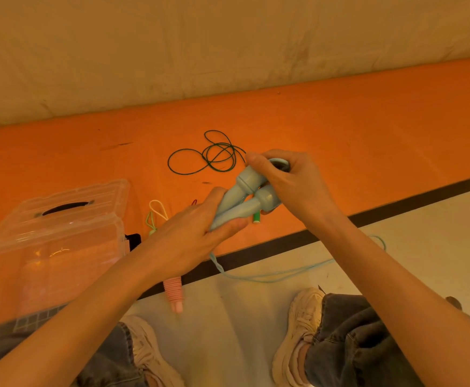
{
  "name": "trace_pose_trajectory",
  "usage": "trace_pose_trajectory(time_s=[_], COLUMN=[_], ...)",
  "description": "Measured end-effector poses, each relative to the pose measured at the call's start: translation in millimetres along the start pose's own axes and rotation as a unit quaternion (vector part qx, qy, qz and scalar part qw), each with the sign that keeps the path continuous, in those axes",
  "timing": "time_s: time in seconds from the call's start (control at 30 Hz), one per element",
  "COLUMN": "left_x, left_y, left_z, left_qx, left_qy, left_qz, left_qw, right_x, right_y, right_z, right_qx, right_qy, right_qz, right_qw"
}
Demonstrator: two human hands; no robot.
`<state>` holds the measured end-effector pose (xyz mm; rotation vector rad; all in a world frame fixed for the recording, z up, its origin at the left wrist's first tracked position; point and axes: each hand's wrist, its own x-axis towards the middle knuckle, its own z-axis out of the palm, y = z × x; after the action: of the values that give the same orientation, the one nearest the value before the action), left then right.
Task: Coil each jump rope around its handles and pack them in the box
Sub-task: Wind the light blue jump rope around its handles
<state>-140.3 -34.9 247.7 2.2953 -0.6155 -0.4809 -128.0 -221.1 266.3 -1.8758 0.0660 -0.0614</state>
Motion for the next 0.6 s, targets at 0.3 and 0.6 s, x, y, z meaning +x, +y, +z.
trace_pose_trajectory(time_s=[0.3, 0.6], left_x=[0, -1], left_y=[-7, -11], left_z=[-9, -8], left_qx=[-0.052, -0.027], left_qy=[0.008, 0.016], left_qz=[0.006, 0.042], left_qw=[0.999, 0.999], right_x=[4, 7], right_y=[2, 6], right_z=[-3, -4], right_qx=[-0.039, -0.012], right_qy=[0.032, 0.051], right_qz=[-0.004, -0.006], right_qw=[0.999, 0.999])
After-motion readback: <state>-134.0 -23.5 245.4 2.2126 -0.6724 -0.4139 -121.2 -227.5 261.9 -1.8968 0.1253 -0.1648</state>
